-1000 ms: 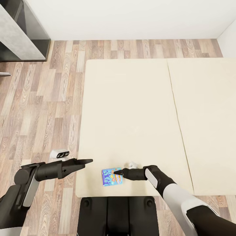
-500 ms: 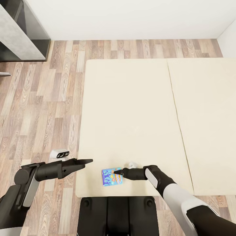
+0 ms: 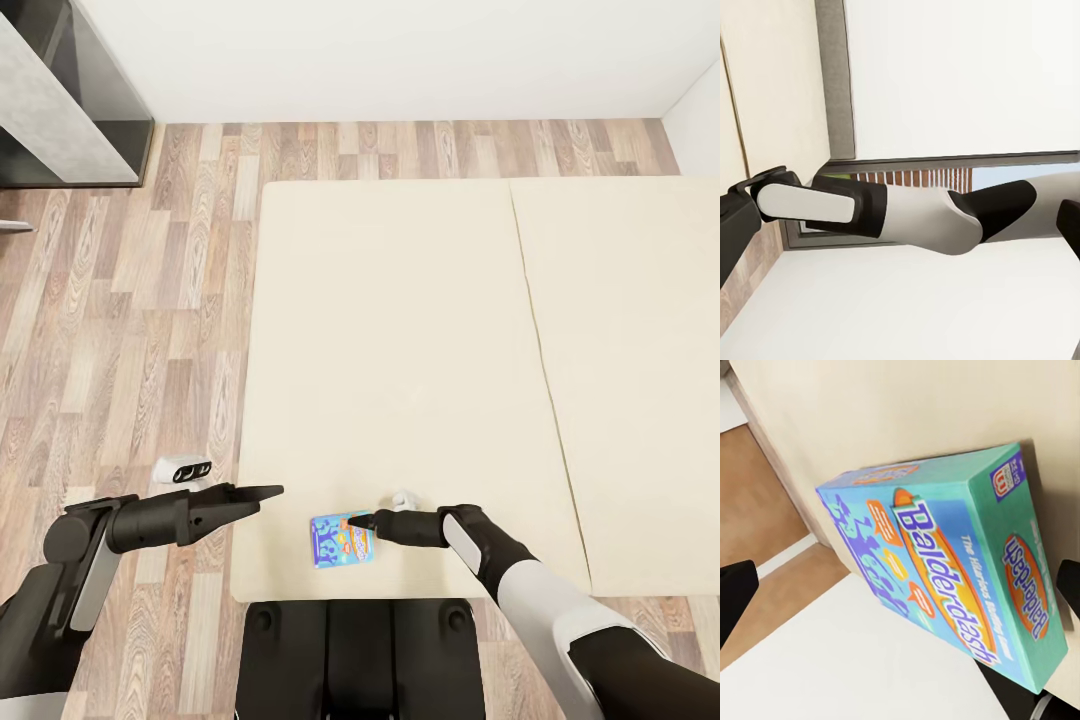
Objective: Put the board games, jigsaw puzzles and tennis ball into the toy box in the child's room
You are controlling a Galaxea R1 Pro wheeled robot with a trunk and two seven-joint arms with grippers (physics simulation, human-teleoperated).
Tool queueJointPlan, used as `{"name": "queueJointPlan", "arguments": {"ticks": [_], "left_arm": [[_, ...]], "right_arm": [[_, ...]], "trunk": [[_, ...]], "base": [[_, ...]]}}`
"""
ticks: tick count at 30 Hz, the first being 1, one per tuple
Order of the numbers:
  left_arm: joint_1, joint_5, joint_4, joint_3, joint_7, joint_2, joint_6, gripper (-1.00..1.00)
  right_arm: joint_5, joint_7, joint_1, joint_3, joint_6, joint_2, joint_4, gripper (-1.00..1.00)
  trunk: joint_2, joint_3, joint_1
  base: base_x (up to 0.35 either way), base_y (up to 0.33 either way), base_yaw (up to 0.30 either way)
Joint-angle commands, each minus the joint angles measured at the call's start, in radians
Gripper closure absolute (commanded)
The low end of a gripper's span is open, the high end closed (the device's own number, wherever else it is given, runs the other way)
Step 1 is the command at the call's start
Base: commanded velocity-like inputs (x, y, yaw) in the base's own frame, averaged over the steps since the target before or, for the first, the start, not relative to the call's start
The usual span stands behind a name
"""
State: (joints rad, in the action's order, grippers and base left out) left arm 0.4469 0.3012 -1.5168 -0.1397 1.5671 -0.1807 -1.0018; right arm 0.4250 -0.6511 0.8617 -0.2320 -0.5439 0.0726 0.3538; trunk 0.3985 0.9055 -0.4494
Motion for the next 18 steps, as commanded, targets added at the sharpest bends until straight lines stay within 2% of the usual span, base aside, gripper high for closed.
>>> {"name": "queueJointPlan", "arguments": {"ticks": [1, 18], "left_arm": [[0.0, -0.001, 0.0, 0.0, 0.004, 0.0, -0.011, -1.0], [0.0, -0.001, 0.0, 0.0, 0.004, 0.0, -0.011, -1.0]], "right_arm": [[0.007, 0.001, 0.0, -0.004, -0.005, -0.001, 0.0, -1.0], [0.008, 0.002, 0.0, -0.004, -0.006, 0.001, -0.001, -1.0]], "trunk": [[0.002, 0.001, -0.001], [0.002, 0.001, -0.001]], "base": [[0.0, 0.0, 0.0], [0.0, 0.0, 0.0]]}}
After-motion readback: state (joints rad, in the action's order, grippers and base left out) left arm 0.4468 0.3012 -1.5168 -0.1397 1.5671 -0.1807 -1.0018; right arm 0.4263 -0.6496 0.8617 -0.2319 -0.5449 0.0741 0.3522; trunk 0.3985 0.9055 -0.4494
